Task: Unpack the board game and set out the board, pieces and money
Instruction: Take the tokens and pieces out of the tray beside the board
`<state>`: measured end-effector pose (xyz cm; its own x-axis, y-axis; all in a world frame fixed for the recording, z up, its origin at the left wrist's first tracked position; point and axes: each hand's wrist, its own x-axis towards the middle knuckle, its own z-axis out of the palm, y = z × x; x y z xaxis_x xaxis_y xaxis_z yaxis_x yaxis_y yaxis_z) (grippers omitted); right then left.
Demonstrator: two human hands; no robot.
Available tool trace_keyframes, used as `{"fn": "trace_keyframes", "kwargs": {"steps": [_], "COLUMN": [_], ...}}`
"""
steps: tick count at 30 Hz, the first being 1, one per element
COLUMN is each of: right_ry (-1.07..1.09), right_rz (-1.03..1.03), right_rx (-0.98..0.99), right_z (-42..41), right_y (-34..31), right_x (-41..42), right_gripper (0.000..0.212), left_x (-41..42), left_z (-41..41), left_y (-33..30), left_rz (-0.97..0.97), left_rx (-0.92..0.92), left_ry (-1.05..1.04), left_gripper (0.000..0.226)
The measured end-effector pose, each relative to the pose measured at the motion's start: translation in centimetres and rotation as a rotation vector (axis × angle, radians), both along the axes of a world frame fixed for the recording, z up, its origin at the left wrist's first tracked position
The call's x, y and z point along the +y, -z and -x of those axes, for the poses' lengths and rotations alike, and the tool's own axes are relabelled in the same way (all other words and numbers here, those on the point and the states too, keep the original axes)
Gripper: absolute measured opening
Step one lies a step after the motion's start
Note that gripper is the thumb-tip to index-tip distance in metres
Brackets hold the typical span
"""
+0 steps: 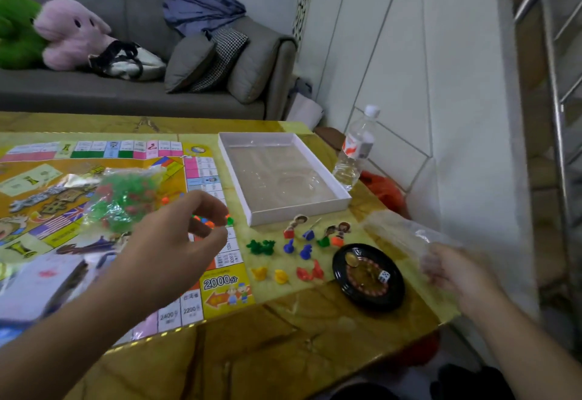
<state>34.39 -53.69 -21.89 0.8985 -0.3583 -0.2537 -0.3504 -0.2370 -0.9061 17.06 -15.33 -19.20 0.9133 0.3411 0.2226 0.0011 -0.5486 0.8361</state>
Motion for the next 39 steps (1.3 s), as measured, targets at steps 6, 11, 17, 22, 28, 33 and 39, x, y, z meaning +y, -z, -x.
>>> {"fn": "trace_keyframes", "kwargs": {"steps": [6,11,17,22,28,33,39], "right_ry": [-0.308,-0.367,-0.579,-0.894,-1.057,-0.996,-0.934], "right_rz": [0.676,0.925,0.803,0.72,1.059,1.225,1.085], "right_rx": [0.216,0.171,-0.295,-0.37,-0.333,-0.316,-0.362], "right_z": [1.3,2.3,6.9,7.7,6.5,5.9,4.9], "right_y": [-1.7,-4.1,-7.5,-5.3,-2.7,-0.1,0.9], "right_x": [-0.3,0.3,12.7,25.0,32.6,34.0,33.4], "right_gripper": [0.052,0.057,0.023,0.016,0.04,0.023,0.016], "left_x": [-1.6,-1.5,0.8,3.2,6.0,7.3,7.1], "left_z": [0.9,2.9,5.6,6.9,7.6,7.4,6.8], "left_y": [0.1,0.2,1.0,1.1,0.5,0.7,1.0], "left_rz": [-0.05,-0.093,-0.019,0.041,0.059,0.078,0.09], "left_rx": [0.087,0.131,0.215,0.226,0.231,0.26,0.276], "left_ry": [0.058,0.058,-0.044,-0.116,-0.179,-0.183,-0.184], "left_gripper": [0.01,0.006,0.014,0.016,0.016,0.015,0.014]}}
